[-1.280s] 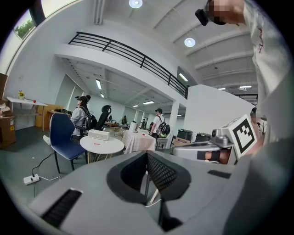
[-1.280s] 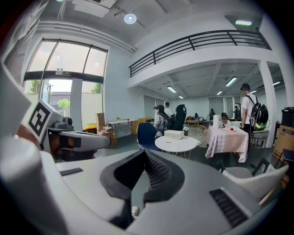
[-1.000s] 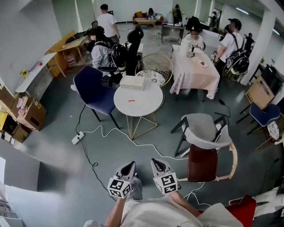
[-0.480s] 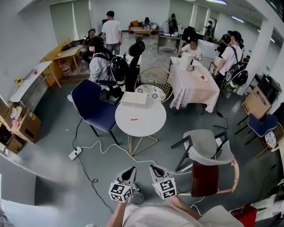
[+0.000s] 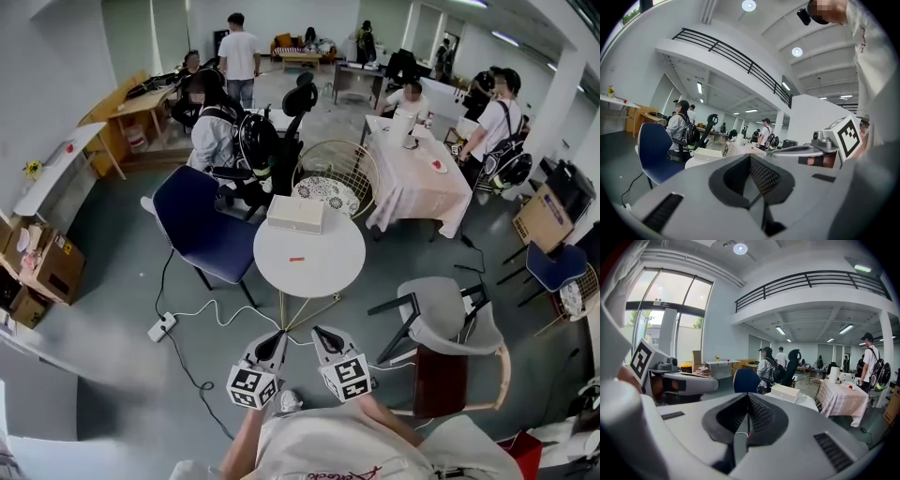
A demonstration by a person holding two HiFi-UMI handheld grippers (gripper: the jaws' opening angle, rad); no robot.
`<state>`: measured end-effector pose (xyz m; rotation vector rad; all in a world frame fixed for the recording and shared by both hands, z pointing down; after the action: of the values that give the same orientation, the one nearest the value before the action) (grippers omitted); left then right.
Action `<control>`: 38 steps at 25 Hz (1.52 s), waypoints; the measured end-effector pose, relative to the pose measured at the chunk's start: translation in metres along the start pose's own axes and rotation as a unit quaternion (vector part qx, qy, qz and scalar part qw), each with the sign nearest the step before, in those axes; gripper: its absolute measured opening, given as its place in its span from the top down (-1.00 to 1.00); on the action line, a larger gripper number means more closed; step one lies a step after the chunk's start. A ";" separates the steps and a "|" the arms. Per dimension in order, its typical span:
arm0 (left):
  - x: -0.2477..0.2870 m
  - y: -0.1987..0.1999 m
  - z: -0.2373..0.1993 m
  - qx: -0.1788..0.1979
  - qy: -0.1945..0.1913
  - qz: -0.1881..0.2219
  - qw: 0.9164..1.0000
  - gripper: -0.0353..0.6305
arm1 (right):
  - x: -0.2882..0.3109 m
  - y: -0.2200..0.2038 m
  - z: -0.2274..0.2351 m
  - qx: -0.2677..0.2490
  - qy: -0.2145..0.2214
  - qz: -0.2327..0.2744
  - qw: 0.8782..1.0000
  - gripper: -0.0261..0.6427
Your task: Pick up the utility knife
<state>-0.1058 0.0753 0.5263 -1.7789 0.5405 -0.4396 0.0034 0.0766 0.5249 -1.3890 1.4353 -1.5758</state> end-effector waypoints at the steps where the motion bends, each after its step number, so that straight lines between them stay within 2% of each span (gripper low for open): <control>1: 0.000 0.002 -0.007 0.000 -0.001 -0.002 1.000 0.86 | 0.007 0.002 -0.002 0.000 -0.001 0.001 1.000 0.87; 9: 0.008 0.005 -0.041 0.008 -0.013 -0.013 1.000 0.86 | 0.033 0.002 -0.006 0.011 -0.011 -0.009 1.000 0.87; 18: 0.037 0.012 -0.068 0.016 -0.020 -0.024 0.999 0.86 | 0.067 0.008 0.015 0.022 -0.021 0.001 1.000 0.87; 25: 0.077 0.024 -0.097 0.022 -0.014 -0.031 0.999 0.86 | 0.115 0.014 0.043 0.038 -0.012 0.000 0.999 0.87; 31: 0.123 0.033 -0.140 0.019 0.002 -0.039 0.999 0.86 | 0.179 0.027 0.064 0.038 0.020 0.001 0.999 0.87; 38: 0.192 0.055 -0.184 0.022 0.005 -0.035 0.999 0.86 | 0.242 0.050 0.113 0.029 0.033 0.010 0.999 0.87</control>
<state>-0.0570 -0.1912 0.5251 -1.7575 0.4719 -0.5050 0.0301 -0.1941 0.5358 -1.2966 1.4252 -1.6511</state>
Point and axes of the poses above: the fingertips, and each gripper's own axes: x forward along the fingers, z to its right, y out of its top, the point moved 3 cm from there along -x, backward along the fingers, and after that the axes turned 13 degrees about -y, right-handed, at the moved point
